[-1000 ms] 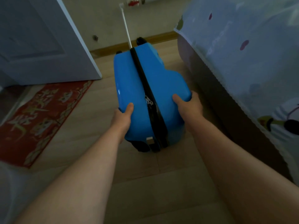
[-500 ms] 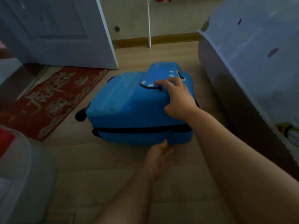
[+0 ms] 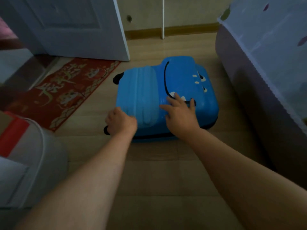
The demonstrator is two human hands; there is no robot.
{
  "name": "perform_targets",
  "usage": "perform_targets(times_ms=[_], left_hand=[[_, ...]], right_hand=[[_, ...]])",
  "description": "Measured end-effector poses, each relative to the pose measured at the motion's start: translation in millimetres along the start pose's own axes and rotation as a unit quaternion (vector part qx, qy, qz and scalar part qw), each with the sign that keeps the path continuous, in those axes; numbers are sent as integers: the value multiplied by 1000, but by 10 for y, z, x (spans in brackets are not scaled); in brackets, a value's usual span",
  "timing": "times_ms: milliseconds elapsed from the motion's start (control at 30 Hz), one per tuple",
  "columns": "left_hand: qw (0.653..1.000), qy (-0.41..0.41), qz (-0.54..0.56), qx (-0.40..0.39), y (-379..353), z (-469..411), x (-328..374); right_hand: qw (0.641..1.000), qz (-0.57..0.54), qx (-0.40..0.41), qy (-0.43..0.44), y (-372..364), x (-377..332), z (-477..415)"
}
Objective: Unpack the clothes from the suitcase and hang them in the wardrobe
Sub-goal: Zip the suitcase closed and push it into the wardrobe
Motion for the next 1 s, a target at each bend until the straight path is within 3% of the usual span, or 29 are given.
perform_targets(times_ms=[67, 200, 267, 367, 433, 467, 500, 533, 600, 633, 667, 700, 733, 800, 867, 900, 933, 1000], left_hand=[[999, 11, -21, -46, -154, -226, -166], [993, -27, -41, -104, -377, -478, -407], [992, -49, -71, -88, -348, -517, -423], [983, -61, -172, -3, -119, -323, -345], [983, -64, -169, -8, -105, -53, -391], [988, -57, -129, -58, -182, 114, -464], [984, -36, -69, -157, -336, 270, -574], [954, 6, -17, -300, -563, 524, -661], [822, 34, -74, -563, -773, 1152, -727], [752, 25, -97, -651, -747, 1383, -665], [722, 9, -85, -686, -684, 1449, -548], [743, -1, -27, -668, -583, 1368, -343], [800, 4, 66, -597, -487, 1076, -205], [899, 38, 248, -360, -91, 318, -170], [955, 40, 258, -144, 191, -192, -446], [976, 33, 191, -102, 181, -331, -604], [986, 23, 125, -108, 65, -386, -713], [976, 7, 55, -208, -336, -345, -892]], right_hand=[[997, 54, -47, 35, -190, -186, 41], [993, 106, -49, 32, -245, -212, 105], [990, 133, -47, 20, -196, -196, 89], [985, 166, -15, -47, 10, -107, 45], [982, 165, 35, -89, 187, -13, 12], [981, 159, 64, -91, 255, 15, -7], [981, 151, 89, -80, 287, -2, -53], [983, 139, 101, -64, 282, -12, -75], [990, 104, 88, -21, 150, -162, -168], [994, 83, 75, -3, 66, -232, -213], [996, 63, 60, 11, -32, -305, -260], [998, 46, 47, 18, -99, -348, -283], [998, 35, 39, 23, -163, -395, -285], [998, 32, 52, 24, -205, -446, -273], [996, 51, 66, 7, -201, -479, -243], [995, 63, 73, 3, -202, -509, -229], [994, 71, 77, 7, -212, -546, -215], [995, 69, 51, 46, -315, -680, -185]])
Point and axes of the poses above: each hand's wrist, its own z-axis away from the middle knuckle, its own y-axis out of the back of the hand, x = y × z, the point moved 9 cm from there along -z, towards the middle knuckle, and after that the axes turned 15 degrees about y, right-handed, at the moved point
